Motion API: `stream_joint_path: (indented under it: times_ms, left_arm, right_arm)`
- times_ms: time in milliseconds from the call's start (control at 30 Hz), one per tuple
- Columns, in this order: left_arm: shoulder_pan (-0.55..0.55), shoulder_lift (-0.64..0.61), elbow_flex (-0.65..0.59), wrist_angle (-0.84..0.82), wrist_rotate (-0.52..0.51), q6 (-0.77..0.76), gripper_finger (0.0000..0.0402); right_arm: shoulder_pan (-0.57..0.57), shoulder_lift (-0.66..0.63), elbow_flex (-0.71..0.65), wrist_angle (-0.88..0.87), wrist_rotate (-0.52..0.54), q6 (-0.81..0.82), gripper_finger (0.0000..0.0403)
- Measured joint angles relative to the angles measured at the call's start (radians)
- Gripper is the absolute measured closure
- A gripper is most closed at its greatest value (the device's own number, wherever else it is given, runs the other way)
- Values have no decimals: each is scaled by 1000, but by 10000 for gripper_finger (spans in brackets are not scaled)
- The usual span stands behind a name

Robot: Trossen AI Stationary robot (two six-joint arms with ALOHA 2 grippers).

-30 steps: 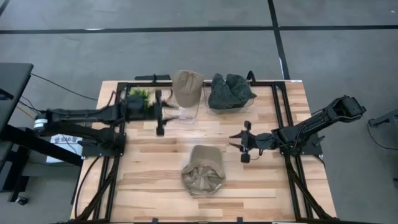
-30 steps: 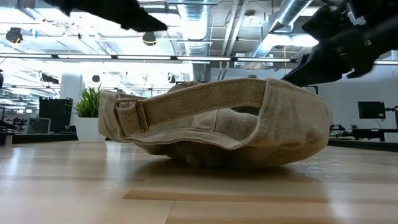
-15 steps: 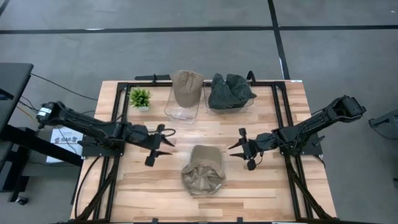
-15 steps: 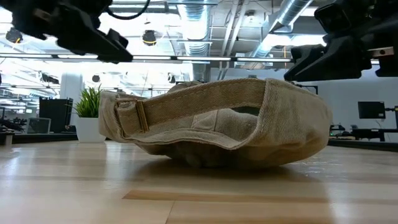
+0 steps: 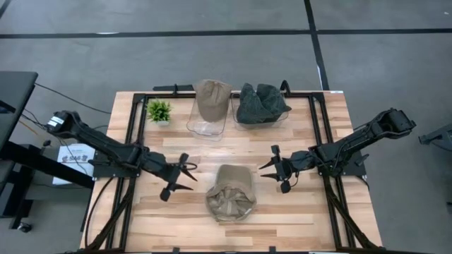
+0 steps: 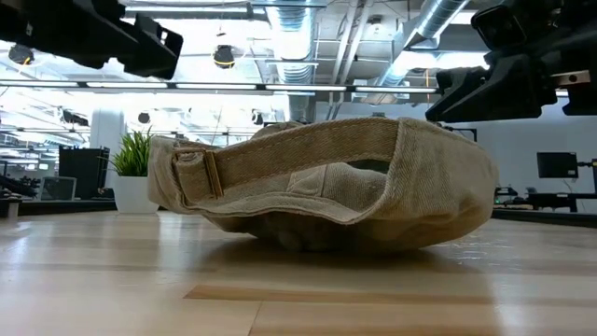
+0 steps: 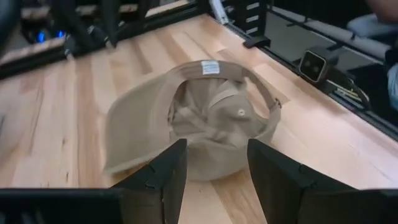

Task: Pick & Place hat
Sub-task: Put the light brown cap into the left transparent bin

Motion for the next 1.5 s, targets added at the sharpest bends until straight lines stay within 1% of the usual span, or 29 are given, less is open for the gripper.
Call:
stream_joint_path:
  times_ms: [100,167,233,333,367,400,567,667,733,800,1033,1100,1333,1500]
  left_arm:
    - [-22,75,0,90,-22,107,236]
    - [-32,137,0,159,-74,209,236]
    - [-38,195,0,202,-173,328,236]
    - [-37,263,0,212,-347,500,236]
    - [-37,282,0,212,-389,548,236]
    - [-33,302,0,215,-408,590,236]
    - [-29,372,0,269,-396,779,236]
    - [-28,396,0,311,-380,855,236]
    - [-21,412,0,340,-345,888,236]
    - [-7,427,0,363,-303,908,236]
    - [42,495,3,455,-221,922,236]
    - [53,516,19,457,-200,922,236]
    - [77,592,87,461,-192,922,236]
    - [85,634,106,460,-190,926,236]
  right_arm:
    - [0,0,0,0,0,0,285]
    - [0,0,0,0,0,0,285]
    - [0,0,0,0,0,0,285]
    - [0,0,0,0,0,0,285]
    - [0,0,0,0,0,0,285]
    - [0,0,0,0,0,0,285]
    - [0,0,0,0,0,0,285]
    - [0,0,0,0,0,0,285]
    - [0,0,0,0,0,0,285]
    - [0,0,0,0,0,0,285]
    - [0,0,0,0,0,0,285]
    - [0,0,0,0,0,0,285]
    - [0,0,0,0,0,0,285]
    - [0,0,0,0,0,0,285]
